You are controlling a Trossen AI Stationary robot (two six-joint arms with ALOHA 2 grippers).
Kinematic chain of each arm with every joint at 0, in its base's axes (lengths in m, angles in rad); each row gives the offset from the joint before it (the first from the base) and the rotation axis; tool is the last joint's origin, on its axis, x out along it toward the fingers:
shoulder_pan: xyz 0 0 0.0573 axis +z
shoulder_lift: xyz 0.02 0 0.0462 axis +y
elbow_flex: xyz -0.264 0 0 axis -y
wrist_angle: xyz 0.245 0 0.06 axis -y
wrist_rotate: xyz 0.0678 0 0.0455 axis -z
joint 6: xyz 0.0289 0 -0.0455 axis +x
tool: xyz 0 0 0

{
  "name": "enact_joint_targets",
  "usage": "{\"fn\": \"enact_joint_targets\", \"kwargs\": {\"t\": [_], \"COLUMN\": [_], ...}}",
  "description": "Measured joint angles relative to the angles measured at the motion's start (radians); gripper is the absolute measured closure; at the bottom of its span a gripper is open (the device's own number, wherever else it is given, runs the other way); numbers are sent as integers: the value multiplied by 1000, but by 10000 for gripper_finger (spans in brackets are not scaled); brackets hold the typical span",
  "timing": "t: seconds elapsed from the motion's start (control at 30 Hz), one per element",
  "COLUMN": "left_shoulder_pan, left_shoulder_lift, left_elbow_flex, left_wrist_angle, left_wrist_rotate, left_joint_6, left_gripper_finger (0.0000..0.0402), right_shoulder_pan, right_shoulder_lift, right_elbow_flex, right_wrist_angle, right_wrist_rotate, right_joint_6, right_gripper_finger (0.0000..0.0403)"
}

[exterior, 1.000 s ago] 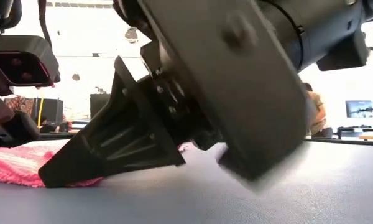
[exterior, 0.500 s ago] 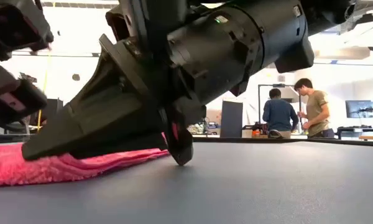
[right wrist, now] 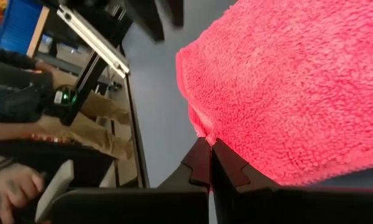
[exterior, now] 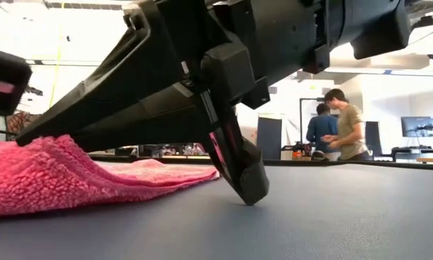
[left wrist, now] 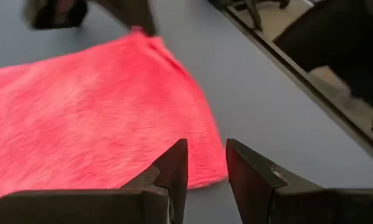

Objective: Roll towel
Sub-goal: Roll the pink microfiber towel

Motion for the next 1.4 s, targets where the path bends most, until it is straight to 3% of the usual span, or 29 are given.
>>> {"fn": "enact_joint_targets", "kwargs": {"t": [0.23, 0.63, 1.07, 1.3, 1.4], "left_shoulder_pan": [-58, -97, -98, -87, -78], "left_shoulder_lift": [150, 46, 208, 222, 222], "left_elbow_flex": [70, 118, 241, 267, 267], "left_wrist_angle": [16, -323, -353, -375, -389], "left_wrist_rotate": [-113, -167, -196, -192, -178], "left_joint_6": [109, 195, 460, 436, 360], "left_gripper_finger": [303, 303, 304, 307, 331], "right_shoulder_pan": [4, 4, 5, 7, 14], "right_shoulder_lift": [0, 0, 0, 0, 0], "right_elbow_flex": [-1, -2, -2, -2, -2], "right_wrist_angle": [-4, -3, -5, -5, -6], "right_wrist_rotate": [14, 22, 35, 37, 40], "right_joint_6": [15, 14, 16, 18, 19], "right_gripper_finger": [385, 385, 384, 384, 384]}}
